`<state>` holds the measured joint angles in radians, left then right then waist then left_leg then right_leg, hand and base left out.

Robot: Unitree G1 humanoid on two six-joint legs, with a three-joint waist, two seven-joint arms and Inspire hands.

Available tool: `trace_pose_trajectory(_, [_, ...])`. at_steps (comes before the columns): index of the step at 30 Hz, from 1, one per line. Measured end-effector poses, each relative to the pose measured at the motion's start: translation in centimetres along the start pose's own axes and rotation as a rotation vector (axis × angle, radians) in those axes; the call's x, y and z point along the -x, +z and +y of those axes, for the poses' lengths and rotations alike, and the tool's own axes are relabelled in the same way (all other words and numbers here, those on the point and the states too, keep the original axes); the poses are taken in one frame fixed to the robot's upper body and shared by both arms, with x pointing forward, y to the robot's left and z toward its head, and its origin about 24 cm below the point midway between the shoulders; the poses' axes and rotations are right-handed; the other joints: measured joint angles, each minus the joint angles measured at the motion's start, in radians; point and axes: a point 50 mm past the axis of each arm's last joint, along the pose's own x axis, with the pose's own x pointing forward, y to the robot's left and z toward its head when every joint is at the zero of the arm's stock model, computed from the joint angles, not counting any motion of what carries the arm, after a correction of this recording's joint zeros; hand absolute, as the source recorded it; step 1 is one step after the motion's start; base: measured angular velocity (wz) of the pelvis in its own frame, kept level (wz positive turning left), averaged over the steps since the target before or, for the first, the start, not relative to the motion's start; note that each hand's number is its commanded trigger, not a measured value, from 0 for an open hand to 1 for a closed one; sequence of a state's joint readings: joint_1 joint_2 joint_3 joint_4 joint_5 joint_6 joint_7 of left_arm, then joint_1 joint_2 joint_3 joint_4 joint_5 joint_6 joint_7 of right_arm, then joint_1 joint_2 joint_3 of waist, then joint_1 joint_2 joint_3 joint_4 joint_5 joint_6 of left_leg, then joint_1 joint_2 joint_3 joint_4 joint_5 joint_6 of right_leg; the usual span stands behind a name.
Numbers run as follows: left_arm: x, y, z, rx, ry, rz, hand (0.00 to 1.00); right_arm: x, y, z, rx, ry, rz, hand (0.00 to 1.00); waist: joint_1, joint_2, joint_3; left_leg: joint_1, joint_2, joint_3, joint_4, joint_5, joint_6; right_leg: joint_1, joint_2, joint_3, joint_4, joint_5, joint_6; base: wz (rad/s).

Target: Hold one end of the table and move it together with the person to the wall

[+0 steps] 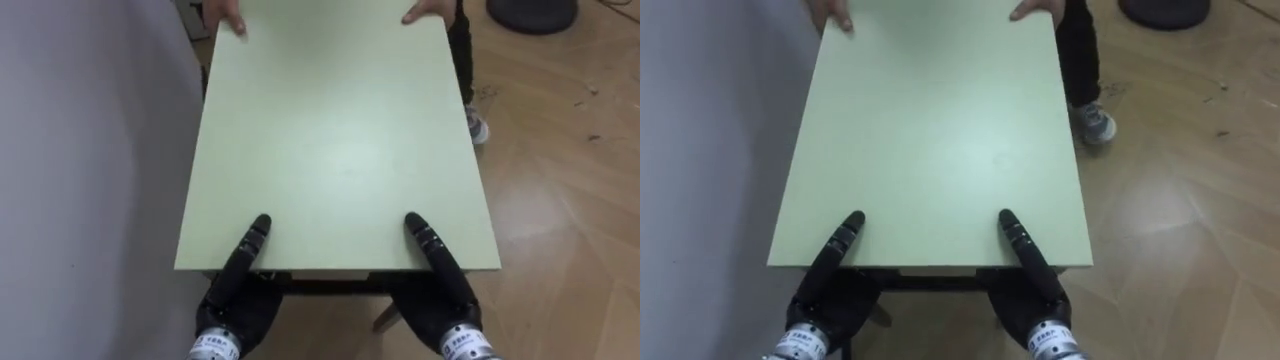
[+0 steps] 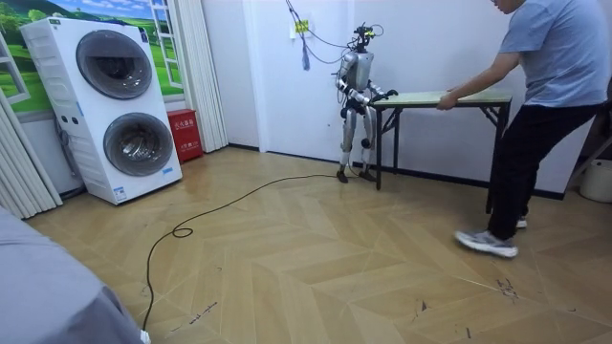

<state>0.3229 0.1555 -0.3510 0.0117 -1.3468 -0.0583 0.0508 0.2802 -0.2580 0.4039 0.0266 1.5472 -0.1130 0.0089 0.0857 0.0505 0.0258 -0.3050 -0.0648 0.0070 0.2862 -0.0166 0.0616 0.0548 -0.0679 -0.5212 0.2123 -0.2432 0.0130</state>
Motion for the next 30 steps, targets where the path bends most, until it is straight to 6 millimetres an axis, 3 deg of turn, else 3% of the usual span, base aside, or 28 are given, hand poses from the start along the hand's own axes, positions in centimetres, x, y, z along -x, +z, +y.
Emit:
trace_pose_trajectory(8, [0.0, 0.0, 0.1, 0.005, 0.024, -0.007, 1.00, -0.1, -0.2, 0.0, 0.000, -0.020, 0.008, 1.00, 0.004, -0.001, 0.0005, 0.005, -0.019, 0.006, -0.003, -0.002, 0.029, -0.002, -0.022, 0.059, 0.039, -0.009, 0.015, 0.15])
trace_pose_trajectory(13, [0.2, -0.4, 0.4, 0.022, 0.049, 0.003, 1.00, 0.1, -0.3, -0.3, 0.002, -0.042, 0.012, 1.00, 0.007, -0.008, 0.0036, 0.011, -0.031, 0.003, 0.017, -0.022, 0.054, -0.041, -0.057, 0.105, 0.166, -0.027, 0.039, 0.03])
trace_pose_trajectory(14, [0.3, -0.5, 0.4, 0.020, 0.057, 0.009, 1.00, 0.2, -0.4, -0.5, -0.002, -0.050, 0.012, 1.00, 0.000, -0.008, 0.0037, 0.013, -0.037, -0.019, 0.028, -0.031, 0.059, -0.074, -0.067, 0.139, 0.246, -0.028, 0.039, 0.29])
trace_pose_trajectory(15, [0.2, -0.7, 0.4, 0.019, 0.062, 0.015, 1.00, 0.4, -0.5, -0.7, -0.006, -0.060, 0.012, 1.00, -0.011, -0.008, 0.0040, 0.016, -0.041, -0.042, 0.038, -0.038, 0.065, -0.115, -0.062, 0.210, 0.310, -0.052, 0.031, 0.37])
trace_pose_trajectory(16, [0.2, -0.7, 0.4, 0.018, 0.065, 0.017, 1.00, 0.4, -0.5, -0.8, -0.010, -0.064, 0.012, 1.00, -0.019, -0.010, 0.0045, 0.017, -0.043, -0.051, 0.039, -0.039, 0.066, -0.137, -0.052, 0.254, 0.311, -0.065, 0.022, 0.54])
trace_pose_trajectory(18, [0.3, -1.0, 0.6, 0.012, 0.076, 0.033, 1.00, 0.7, -0.7, -1.1, -0.022, -0.080, 0.008, 1.00, -0.057, -0.014, 0.0060, 0.019, -0.075, -0.091, 0.051, -0.045, 0.075, -0.211, -0.039, 0.352, 0.259, -0.070, 0.019, 0.71])
trace_pose_trajectory(19, [0.3, -1.0, 0.7, 0.010, 0.080, 0.034, 1.00, 0.8, -0.7, -1.2, -0.024, -0.084, 0.007, 1.00, -0.064, -0.015, 0.0068, 0.019, -0.082, -0.094, 0.058, -0.048, 0.078, -0.225, -0.037, 0.375, 0.233, -0.062, 0.019, 0.70])
trace_pose_trajectory(20, [0.3, -1.1, 0.8, 0.006, 0.089, 0.043, 1.00, 1.0, -0.7, -1.5, -0.025, -0.093, 0.005, 1.00, -0.078, -0.016, 0.0071, 0.022, -0.096, -0.107, 0.067, -0.054, 0.075, -0.243, -0.032, 0.400, 0.222, -0.004, 0.029, 0.54])
trace_pose_trajectory(23, [0.4, -1.0, 0.9, 0.001, 0.092, 0.048, 1.00, 1.1, -0.6, -1.6, -0.025, -0.097, 0.001, 1.00, -0.077, -0.016, 0.0067, 0.027, -0.096, -0.122, 0.050, -0.052, 0.071, -0.223, -0.027, 0.381, 0.173, 0.010, 0.033, 0.18])
trace_pose_trajectory(30, [0.4, -1.0, 1.2, -0.004, 0.116, 0.046, 1.00, 1.1, -0.9, -1.6, -0.024, -0.118, 0.007, 1.00, -0.057, -0.028, 0.0131, 0.099, -0.088, -0.119, -0.004, -0.051, 0.073, -0.115, -0.007, 0.401, 0.049, 0.064, 0.032, -0.05])
